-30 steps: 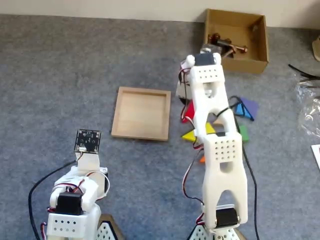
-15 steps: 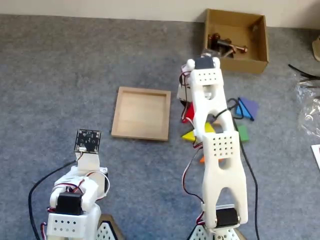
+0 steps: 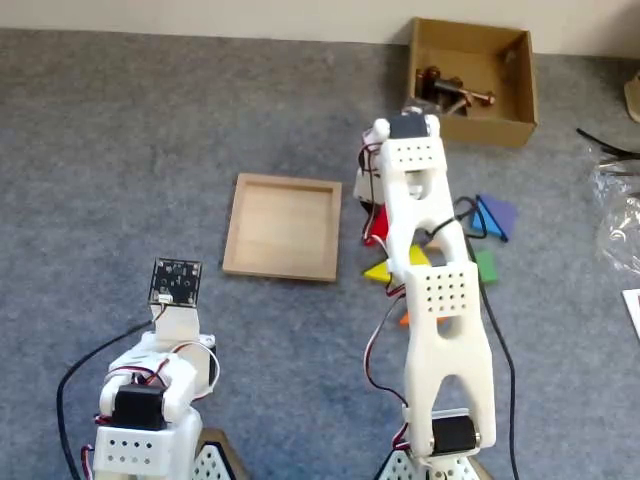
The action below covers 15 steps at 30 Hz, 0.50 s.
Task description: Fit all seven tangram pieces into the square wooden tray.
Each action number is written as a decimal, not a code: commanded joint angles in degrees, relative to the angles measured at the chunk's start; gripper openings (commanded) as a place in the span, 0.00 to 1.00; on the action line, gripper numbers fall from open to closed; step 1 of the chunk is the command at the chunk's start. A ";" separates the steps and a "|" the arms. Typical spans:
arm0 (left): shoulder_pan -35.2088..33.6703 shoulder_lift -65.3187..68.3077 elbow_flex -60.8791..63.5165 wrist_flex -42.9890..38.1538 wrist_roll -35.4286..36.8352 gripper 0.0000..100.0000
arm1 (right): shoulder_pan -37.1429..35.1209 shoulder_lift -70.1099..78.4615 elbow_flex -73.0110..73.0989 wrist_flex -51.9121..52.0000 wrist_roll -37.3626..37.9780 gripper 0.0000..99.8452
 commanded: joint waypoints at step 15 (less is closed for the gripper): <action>1.01 -0.40 1.10 -0.18 0.35 0.01 | 0.31 -0.84 -3.03 -0.57 0.79 0.33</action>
